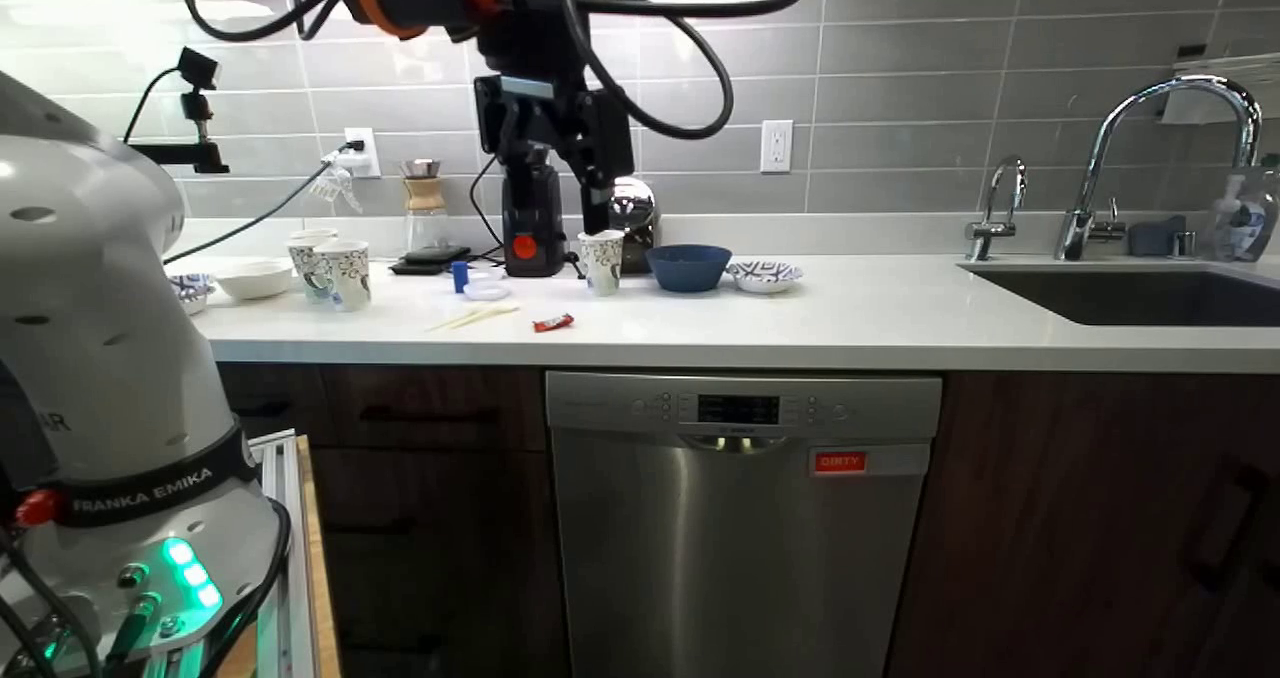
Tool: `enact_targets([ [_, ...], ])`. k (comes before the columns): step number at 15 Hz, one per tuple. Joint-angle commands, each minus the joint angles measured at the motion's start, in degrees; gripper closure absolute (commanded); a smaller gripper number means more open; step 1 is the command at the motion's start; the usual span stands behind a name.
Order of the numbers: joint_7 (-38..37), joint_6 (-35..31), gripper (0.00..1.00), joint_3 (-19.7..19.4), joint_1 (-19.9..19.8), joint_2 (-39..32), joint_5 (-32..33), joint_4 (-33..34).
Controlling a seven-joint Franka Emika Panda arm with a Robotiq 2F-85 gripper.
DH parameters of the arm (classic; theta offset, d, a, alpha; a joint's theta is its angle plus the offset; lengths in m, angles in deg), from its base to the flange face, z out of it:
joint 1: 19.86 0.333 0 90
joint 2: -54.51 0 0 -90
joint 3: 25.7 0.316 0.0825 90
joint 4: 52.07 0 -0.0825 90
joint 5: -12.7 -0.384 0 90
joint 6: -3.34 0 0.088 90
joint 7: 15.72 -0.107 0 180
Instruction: Press a button on the dishwasher
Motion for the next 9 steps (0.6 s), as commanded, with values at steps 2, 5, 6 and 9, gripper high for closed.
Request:
enact_targets([
  [2,7.1,2.2,0.0,-1.5,3.2,-1.3,-7.2,-3.2],
  [5,11.8,1.5,0.0,-2.2,5.3,-4.2,-13.3,-6.0],
  [6,13.6,1.2,0.0,-2.5,5.8,-5.5,-15.2,-6.6],
  [9,19.3,-1.3,0.17,-2.9,7.1,-11.3,-20.4,-8.0],
])
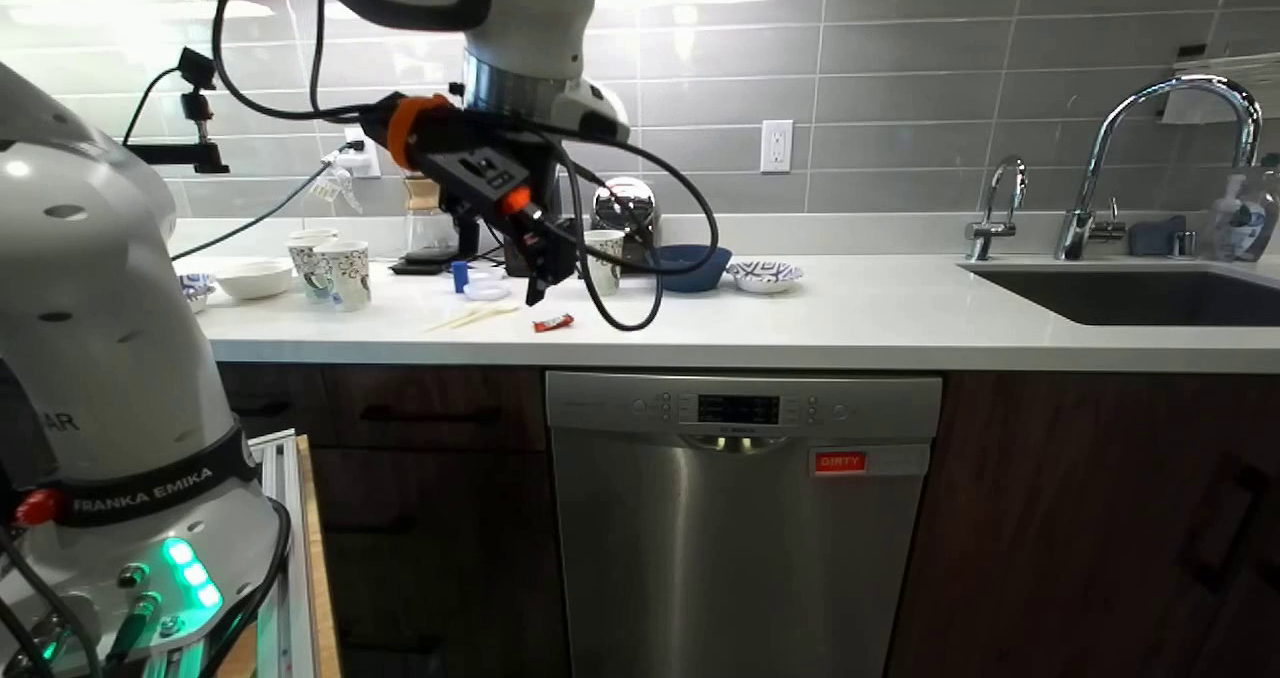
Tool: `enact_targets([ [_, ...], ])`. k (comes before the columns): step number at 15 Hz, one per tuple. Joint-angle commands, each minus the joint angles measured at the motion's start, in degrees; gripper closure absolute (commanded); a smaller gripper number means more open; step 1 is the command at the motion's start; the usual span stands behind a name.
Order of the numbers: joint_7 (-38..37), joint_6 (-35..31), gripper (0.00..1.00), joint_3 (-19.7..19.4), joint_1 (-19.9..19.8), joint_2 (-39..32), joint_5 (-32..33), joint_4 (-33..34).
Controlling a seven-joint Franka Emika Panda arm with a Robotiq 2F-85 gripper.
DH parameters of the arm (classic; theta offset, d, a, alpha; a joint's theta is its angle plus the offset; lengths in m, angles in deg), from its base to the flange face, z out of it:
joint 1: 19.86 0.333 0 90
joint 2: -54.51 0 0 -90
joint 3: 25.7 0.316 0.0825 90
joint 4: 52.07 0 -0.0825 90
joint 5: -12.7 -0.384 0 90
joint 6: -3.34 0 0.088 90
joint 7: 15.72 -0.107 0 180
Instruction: Press a button on the dishwasher
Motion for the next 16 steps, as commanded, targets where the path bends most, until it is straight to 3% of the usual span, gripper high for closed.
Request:
enact_targets([
  [1,7.8,-4.4,0.28,-0.7,1.4,-8.2,-6.9,-0.8],
  [6,17.6,-10.5,0.64,0.7,2.9,-23.1,-19.0,1.7],
  [11,25.6,-17.7,0.98,6.6,1.0,-38.0,-31.8,6.8],
  [13,27.7,-20.7,1.0,10.3,-0.7,-43.8,-36.4,10.3],
  [16,28.0,-22.8,1.0,15.3,-4.0,-50.2,-38.3,15.3],
])
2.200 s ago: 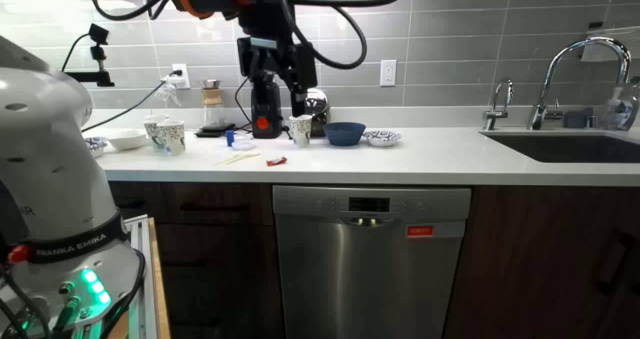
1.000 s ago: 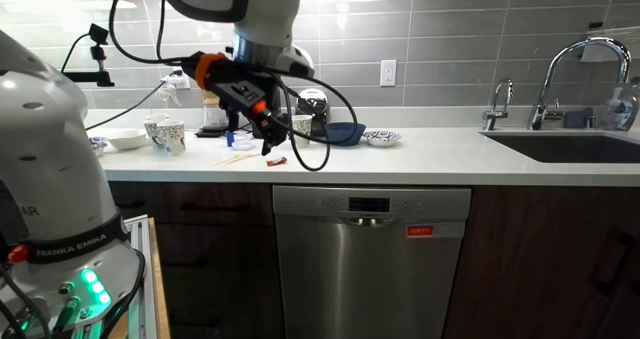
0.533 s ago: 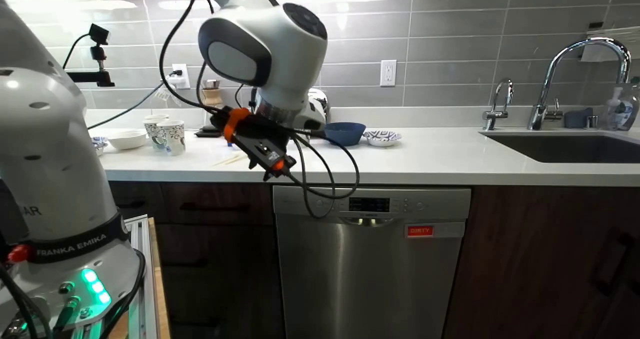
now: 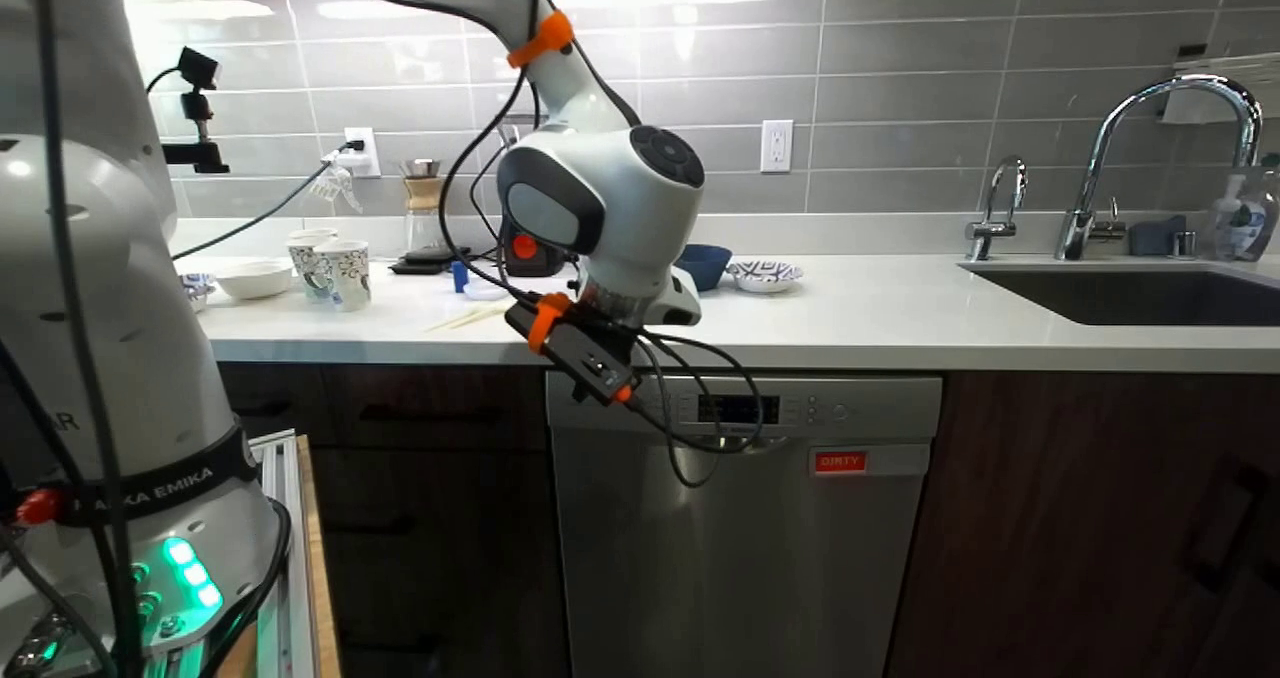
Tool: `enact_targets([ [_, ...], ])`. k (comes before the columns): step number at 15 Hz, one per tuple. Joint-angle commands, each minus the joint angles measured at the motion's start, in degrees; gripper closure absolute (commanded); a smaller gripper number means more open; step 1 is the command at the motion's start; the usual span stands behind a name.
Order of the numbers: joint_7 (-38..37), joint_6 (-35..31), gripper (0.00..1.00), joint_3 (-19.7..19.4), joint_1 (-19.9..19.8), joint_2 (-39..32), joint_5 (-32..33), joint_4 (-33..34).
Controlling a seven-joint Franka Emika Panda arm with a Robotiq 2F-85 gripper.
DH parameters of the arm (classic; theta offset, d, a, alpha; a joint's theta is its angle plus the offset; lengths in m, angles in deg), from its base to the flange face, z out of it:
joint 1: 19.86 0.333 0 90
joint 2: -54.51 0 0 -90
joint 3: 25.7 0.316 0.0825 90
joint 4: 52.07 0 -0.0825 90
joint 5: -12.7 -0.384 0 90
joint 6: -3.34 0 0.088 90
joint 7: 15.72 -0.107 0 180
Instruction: Press a button on the dishwasher
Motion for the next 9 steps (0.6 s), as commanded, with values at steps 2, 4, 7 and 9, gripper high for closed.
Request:
enact_targets([
  [2,-0.3,-1.0,0.99,6.3,-5.3,-4.6,-0.1,3.5],
  [4,-0.4,-1.0,0.99,7.7,-6.4,-8.0,0.0,6.2],
  [7,-0.5,-1.1,0.99,7.9,-6.8,-9.4,0.1,7.3],
  [9,-0.5,-1.1,0.99,7.9,-6.8,-9.4,0.1,7.3],
])
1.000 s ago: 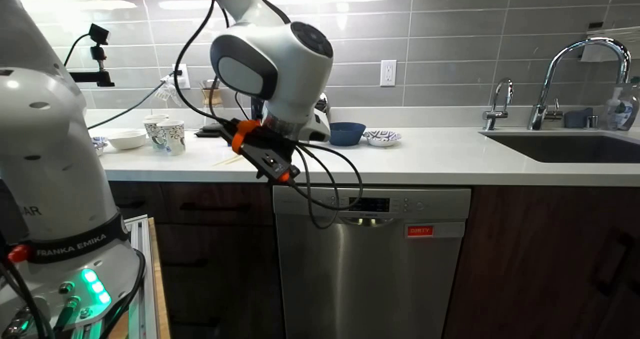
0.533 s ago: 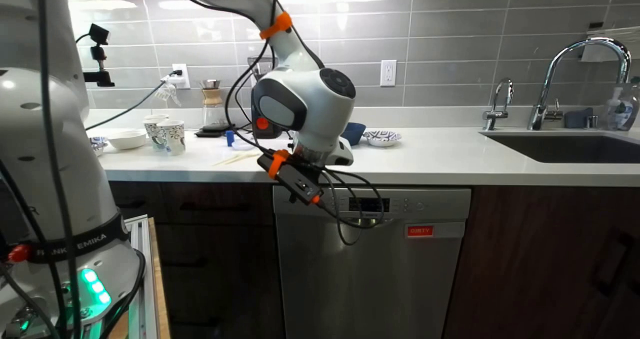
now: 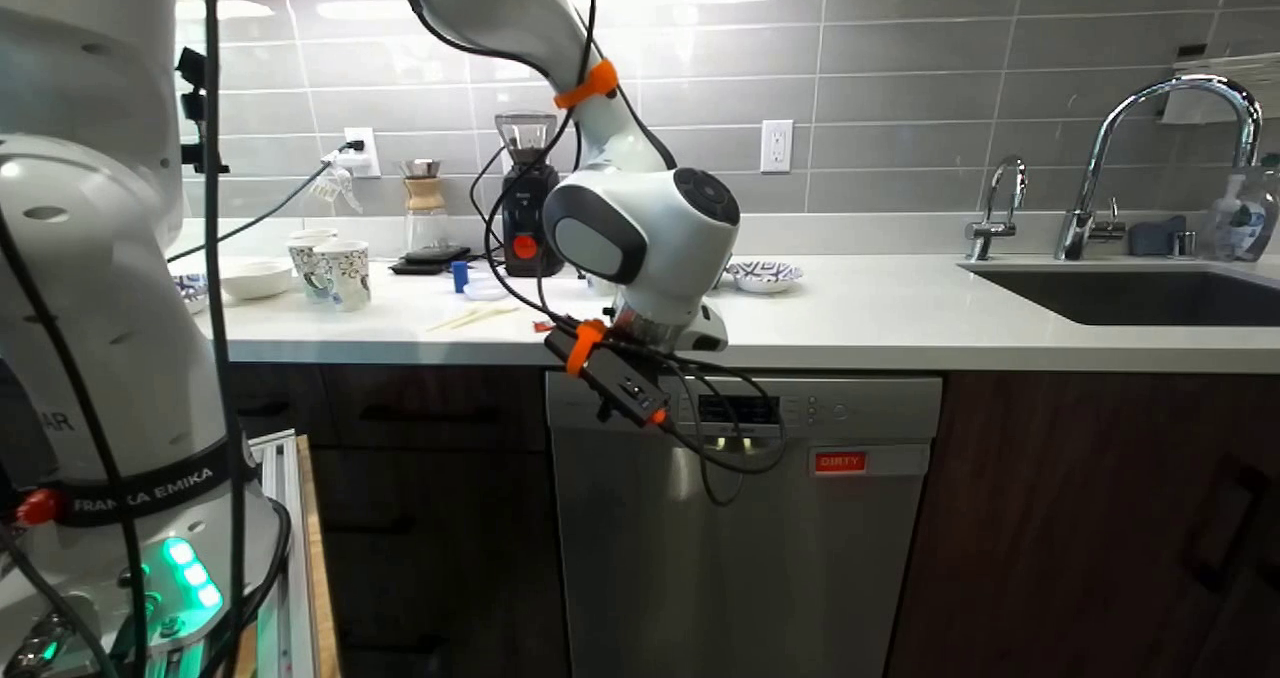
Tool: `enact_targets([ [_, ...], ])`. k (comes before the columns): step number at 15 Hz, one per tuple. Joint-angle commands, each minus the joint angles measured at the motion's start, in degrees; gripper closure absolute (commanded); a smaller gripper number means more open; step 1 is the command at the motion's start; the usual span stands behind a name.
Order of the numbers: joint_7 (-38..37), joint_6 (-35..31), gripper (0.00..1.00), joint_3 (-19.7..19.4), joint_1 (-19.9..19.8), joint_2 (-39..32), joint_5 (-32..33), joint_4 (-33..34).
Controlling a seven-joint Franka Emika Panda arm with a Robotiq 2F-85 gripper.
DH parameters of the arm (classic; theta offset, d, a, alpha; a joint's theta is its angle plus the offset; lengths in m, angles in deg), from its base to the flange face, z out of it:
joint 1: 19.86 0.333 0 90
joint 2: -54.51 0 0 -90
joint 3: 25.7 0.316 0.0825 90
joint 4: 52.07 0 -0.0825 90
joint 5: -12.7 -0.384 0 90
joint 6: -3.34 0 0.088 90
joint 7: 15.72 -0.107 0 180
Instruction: Press a button on the dishwasher
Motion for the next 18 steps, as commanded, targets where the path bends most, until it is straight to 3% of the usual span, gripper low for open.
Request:
enact_targets([
  [1,1.4,1.2,1.0,3.7,-3.8,-1.2,-1.4,1.3],
  [7,2.3,-0.7,1.0,9.3,-5.7,-7.3,-7.0,6.0],
  [18,3.4,-2.9,1.0,12.1,-8.3,-14.2,-10.3,12.7],
])
